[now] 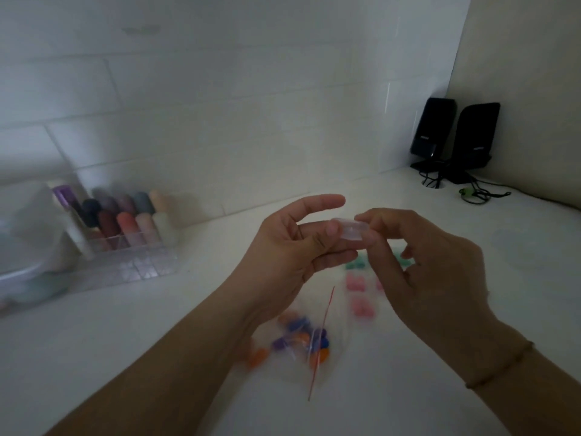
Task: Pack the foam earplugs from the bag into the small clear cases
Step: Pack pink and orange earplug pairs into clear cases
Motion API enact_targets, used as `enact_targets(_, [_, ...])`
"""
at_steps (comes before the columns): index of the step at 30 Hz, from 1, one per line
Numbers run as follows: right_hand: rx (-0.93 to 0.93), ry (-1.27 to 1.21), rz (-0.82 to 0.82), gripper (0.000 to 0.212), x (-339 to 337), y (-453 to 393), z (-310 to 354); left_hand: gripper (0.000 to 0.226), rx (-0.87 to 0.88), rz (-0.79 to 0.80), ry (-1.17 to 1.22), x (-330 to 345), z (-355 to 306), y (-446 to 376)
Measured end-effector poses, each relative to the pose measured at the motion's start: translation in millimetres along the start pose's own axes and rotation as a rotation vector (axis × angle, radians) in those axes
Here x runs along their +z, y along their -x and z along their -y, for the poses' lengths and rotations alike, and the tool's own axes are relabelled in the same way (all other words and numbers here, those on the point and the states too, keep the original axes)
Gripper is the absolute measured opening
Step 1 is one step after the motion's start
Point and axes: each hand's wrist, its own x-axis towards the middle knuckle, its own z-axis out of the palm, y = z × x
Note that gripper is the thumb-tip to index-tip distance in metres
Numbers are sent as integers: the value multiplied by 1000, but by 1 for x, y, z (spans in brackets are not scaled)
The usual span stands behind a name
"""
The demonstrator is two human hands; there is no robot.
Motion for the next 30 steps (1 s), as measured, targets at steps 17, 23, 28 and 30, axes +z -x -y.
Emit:
enact_targets(17, [32,-159,189,34,11,1,17,42,-162,143,-162,-25,-11,-3])
enact_targets(23, [41,-153,421,15,-6,8,8,19,-107,-183,-70,-62,-33,-11])
enact_targets(28, [-47,-47,716,22,5,30,8,26,-186,-330,12,-74,-27,-15])
enact_targets(30, [-19,-48,660,20,13,32,11,28,-202,-346,44,-68,-20,-17])
